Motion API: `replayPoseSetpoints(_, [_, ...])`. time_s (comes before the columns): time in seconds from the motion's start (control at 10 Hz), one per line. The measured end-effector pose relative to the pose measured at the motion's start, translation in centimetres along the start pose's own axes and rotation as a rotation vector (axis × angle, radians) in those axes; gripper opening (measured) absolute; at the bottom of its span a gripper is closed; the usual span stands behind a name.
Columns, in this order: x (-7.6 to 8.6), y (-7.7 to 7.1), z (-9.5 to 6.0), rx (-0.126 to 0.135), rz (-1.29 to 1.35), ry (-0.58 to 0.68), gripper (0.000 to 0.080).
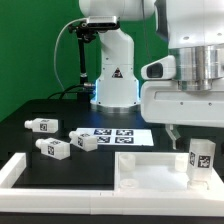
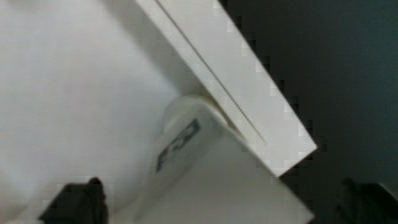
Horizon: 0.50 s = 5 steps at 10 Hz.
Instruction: Assemble one leg
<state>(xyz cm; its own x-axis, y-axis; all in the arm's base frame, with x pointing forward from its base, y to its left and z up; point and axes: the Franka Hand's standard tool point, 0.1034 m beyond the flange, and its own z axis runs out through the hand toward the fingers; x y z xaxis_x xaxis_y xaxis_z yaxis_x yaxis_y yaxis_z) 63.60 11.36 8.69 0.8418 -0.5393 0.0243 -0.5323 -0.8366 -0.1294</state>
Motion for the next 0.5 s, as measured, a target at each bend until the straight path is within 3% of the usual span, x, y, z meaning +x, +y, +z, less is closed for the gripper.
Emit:
replayPoseSetpoints(0.1, [0.00, 0.00, 0.02, -0.010, -0.092, 0.003, 0.0648])
replayPoseSetpoints(0.2, [0.11, 0.00, 0.12, -0.051, -0.324, 0.009, 0.0649])
replayPoseSetpoints(0.3, [0.25, 0.03, 0.22, -0.063, -0.430, 0.007, 0.0649])
replayPoseSetpoints(0.4, [0.27, 0.02, 0.22, -0.060, -0.375, 0.009, 0.0649])
replayPoseSetpoints(0.5, [0.26, 0.02, 0.24, -0.060, -0.355, 0.010, 0.0501])
